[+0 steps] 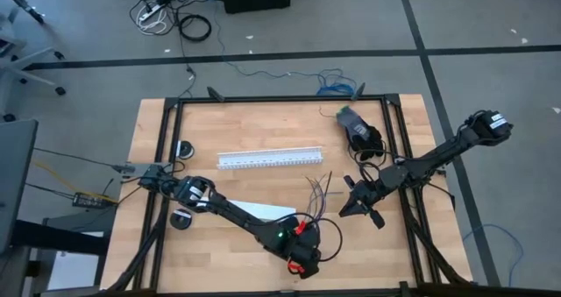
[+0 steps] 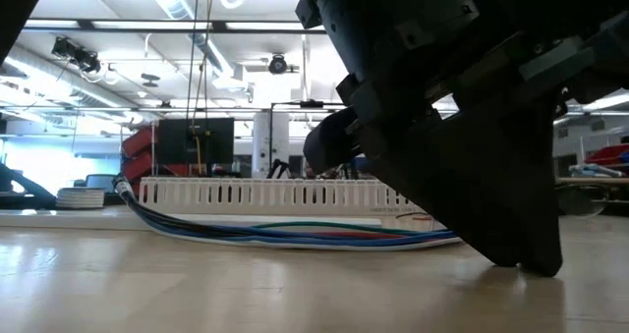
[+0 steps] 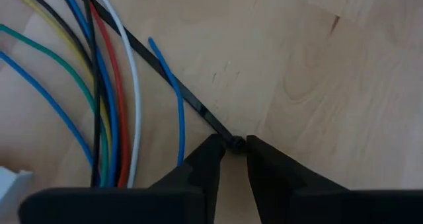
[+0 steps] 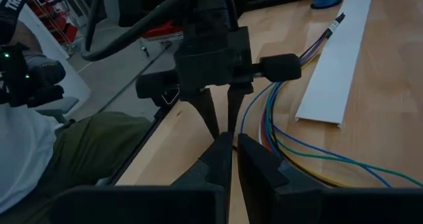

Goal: Ziptie cables
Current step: Wrap the colored wires together using a zip tie

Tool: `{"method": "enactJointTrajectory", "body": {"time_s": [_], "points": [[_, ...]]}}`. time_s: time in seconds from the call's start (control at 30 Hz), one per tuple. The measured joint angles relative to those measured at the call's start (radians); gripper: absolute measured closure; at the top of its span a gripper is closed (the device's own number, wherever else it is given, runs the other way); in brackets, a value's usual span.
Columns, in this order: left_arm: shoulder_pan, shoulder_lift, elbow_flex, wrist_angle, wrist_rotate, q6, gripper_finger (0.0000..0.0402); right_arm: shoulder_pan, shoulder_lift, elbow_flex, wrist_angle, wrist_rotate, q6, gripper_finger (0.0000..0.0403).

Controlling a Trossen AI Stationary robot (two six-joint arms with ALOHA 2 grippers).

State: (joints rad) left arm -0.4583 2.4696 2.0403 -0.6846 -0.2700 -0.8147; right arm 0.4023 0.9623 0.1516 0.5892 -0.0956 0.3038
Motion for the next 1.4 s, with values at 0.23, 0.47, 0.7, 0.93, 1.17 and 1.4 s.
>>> {"method": "enactJointTrajectory", "body": {"time_s": [0.23, 0.47, 0.7, 0.93, 1.17, 1.4], "points": [[0.0, 0.0, 0.001, -0.041, -0.025, -0.003, 0.0382, 0.0, 0.0, 0.0, 0.0, -0.002, 0.0, 0.038], [0.0, 0.0, -0.001, -0.056, -0.046, -0.003, 0.0401, 0.0, 0.0, 0.0, 0.0, -0.002, 0.0, 0.038], [-0.002, 0.0, 0.012, -0.065, -0.045, 0.064, 0.0401, 0.0, 0.0, 0.0, -0.002, -0.002, 0.0, 0.038], [-0.021, 0.005, 0.041, -0.086, -0.052, 0.298, 0.0379, 0.0, 0.0, 0.0, -0.006, -0.002, 0.0, 0.038], [-0.023, 0.005, 0.043, -0.098, -0.055, 0.378, 0.0302, 0.002, 0.0, 0.0, -0.007, -0.002, 0.0, 0.038], [-0.024, 0.004, 0.042, -0.052, -0.075, 0.516, 0.0261, 0.002, 0.0, 0.0, -0.008, -0.002, 0.0, 0.038]]}}
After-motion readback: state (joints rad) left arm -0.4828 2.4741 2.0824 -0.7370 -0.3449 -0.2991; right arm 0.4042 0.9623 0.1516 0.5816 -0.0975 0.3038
